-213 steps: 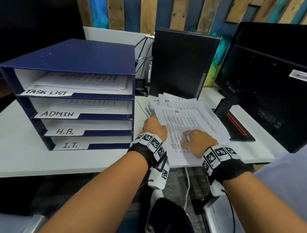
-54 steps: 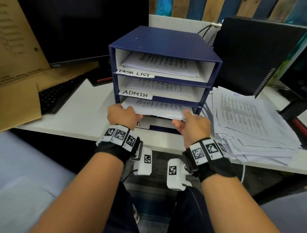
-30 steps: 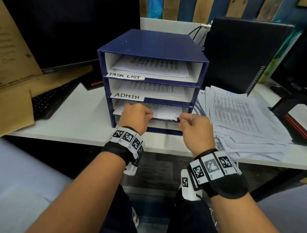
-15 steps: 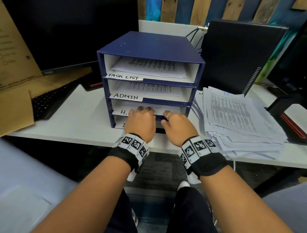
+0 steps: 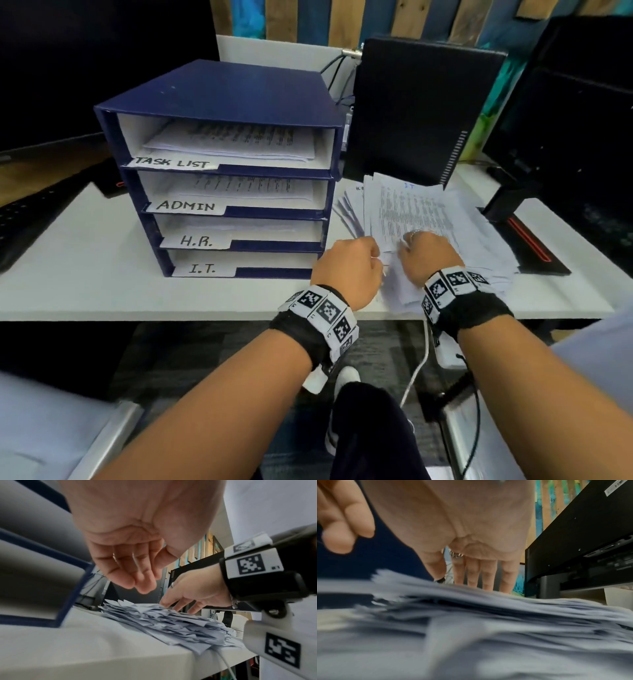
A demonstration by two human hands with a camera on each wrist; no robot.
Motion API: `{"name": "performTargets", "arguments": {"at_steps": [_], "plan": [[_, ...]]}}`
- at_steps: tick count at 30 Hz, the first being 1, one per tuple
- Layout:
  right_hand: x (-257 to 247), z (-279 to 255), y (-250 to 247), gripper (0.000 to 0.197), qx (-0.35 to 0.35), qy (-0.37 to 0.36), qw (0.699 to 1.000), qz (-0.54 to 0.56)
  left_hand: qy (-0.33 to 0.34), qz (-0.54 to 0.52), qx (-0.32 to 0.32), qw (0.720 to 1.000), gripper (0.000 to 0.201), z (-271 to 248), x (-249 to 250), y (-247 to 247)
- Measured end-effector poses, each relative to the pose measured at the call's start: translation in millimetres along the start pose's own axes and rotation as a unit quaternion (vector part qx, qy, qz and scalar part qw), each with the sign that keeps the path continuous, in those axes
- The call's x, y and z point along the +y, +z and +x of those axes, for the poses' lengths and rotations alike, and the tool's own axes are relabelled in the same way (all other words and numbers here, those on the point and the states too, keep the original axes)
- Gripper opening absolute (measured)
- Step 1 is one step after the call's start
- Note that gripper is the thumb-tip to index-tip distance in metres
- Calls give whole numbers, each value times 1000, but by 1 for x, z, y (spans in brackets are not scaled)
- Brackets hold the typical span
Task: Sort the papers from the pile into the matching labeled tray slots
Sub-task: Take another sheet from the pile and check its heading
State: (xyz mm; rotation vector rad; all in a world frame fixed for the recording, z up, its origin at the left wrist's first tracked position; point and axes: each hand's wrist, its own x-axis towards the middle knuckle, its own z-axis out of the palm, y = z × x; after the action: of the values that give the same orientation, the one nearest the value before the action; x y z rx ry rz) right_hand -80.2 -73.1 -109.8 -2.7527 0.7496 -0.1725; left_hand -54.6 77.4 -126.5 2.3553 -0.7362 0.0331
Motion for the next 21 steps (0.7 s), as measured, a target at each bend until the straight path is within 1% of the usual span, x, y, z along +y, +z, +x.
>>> {"name": "performTargets", "arguments": {"at_steps": [2, 3, 6, 8, 10, 11, 13, 14, 16, 17, 19, 21], "plan": [[13, 3, 1, 28, -35, 7, 999, -35, -6, -22, -18, 1000, 34, 14, 6, 12], [18, 2, 0, 28, -32, 8, 998, -50, -7, -24, -26, 999, 38, 21, 7, 17], [31, -1, -7, 28, 26, 0, 997, -73, -32, -22, -26, 999, 42, 45, 9, 28], [37, 2, -12, 31, 42, 2, 998, -52, -67, -31, -36, 997, 34, 58, 11, 31], [46, 9, -15, 35, 20, -1, 999, -42, -89, -35, -53, 994, 17, 69, 14, 35], [51, 13, -15, 36, -2, -4, 999, -42, -92, -31, -61, 993, 14, 73, 17, 36], [58, 18, -15, 34, -41, -6, 998, -45, -93, -29, -67, 993, 16, 81, 20, 37], [61, 20, -14, 32, -46, -8, 998, -50, -100, -37, -65, 992, 20, 86, 22, 38], [64, 23, -12, 30, -35, -16, 997, -64, -129, -75, -56, 987, 24, 96, 26, 39], [63, 23, -11, 29, -28, -20, 997, -73, -145, -86, -50, 984, 22, 100, 26, 39], [63, 22, -11, 27, -17, -19, 996, -81, -160, -83, -41, 983, 20, 107, 27, 42], [63, 20, -12, 29, -9, -15, 998, -67, -169, -81, -39, 982, 18, 111, 28, 43]]}}
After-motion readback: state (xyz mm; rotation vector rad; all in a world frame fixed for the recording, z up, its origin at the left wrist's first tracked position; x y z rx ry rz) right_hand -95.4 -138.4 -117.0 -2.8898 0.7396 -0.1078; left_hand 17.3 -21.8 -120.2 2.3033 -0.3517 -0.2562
